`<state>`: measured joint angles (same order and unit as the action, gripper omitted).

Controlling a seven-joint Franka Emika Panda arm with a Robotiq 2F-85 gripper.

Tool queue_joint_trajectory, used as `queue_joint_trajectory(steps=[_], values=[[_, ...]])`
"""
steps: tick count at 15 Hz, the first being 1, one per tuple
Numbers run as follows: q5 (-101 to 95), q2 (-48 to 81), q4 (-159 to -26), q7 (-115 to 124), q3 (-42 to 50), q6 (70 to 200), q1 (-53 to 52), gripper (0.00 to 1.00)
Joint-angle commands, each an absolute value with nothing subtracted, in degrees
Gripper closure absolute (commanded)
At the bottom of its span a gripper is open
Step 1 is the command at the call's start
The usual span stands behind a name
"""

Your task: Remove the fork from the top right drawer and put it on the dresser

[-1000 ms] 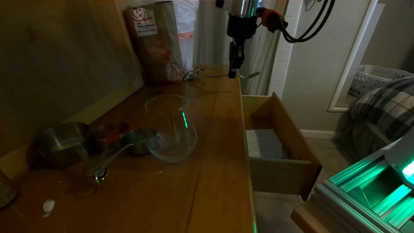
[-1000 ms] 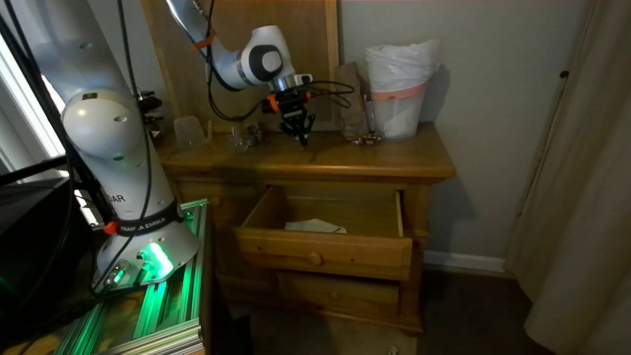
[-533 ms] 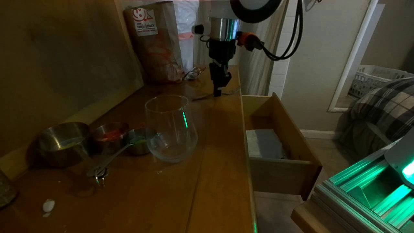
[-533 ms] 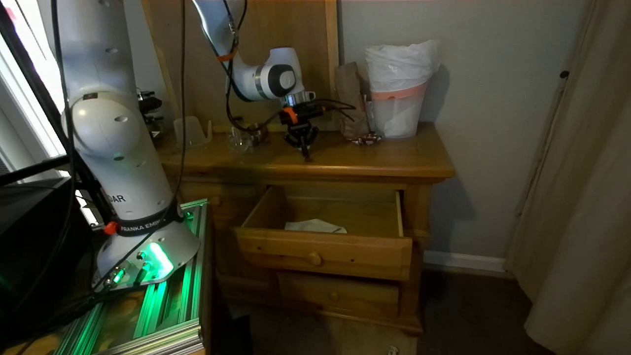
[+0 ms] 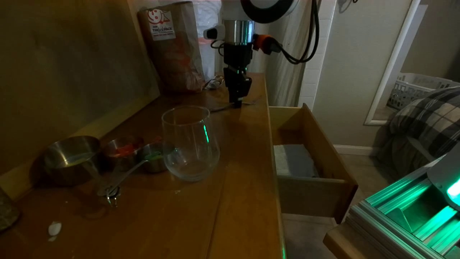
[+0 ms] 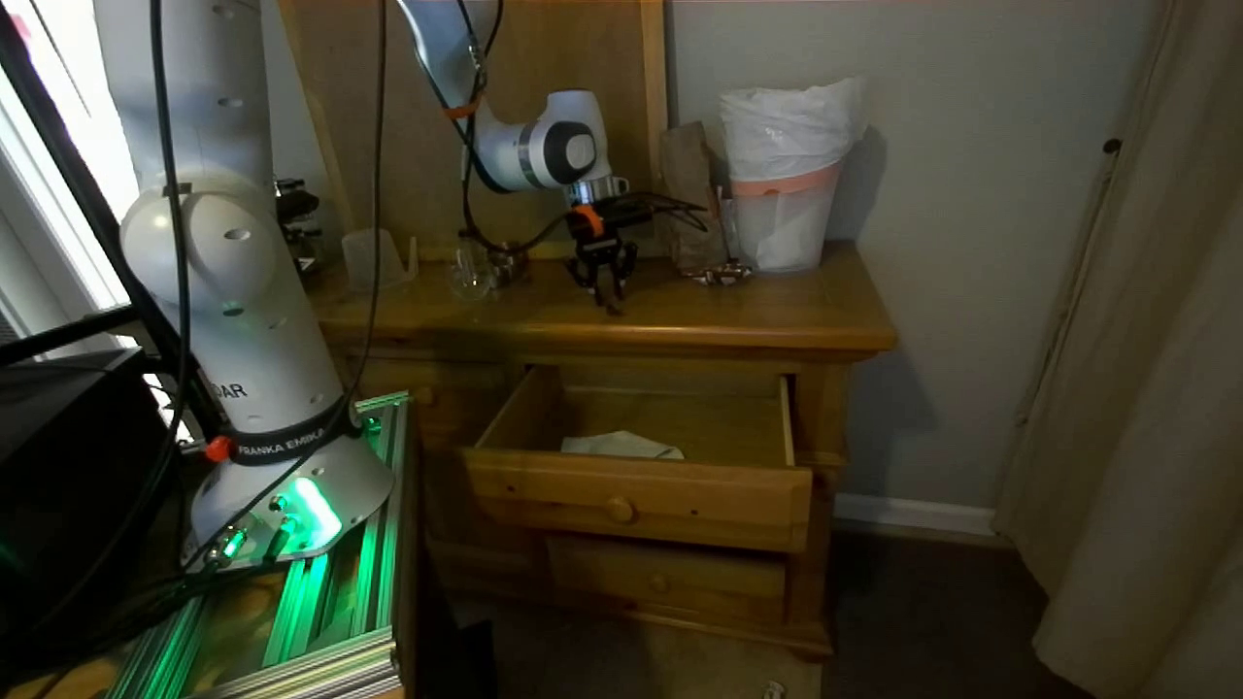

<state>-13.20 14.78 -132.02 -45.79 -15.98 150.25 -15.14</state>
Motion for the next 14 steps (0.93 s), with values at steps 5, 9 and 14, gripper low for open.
queue_joint_trajectory(steps=[5, 9, 14], values=[[-12.91, 8.46, -134.07, -45.49, -16.44, 148.04, -13.09, 0.02], [-10.74, -0.25, -139.72, -42.43, -14.99, 146.68, -11.49, 0.0], [0.33, -13.76, -150.2, -40.4, -10.98, 145.78, -11.14, 0.0]])
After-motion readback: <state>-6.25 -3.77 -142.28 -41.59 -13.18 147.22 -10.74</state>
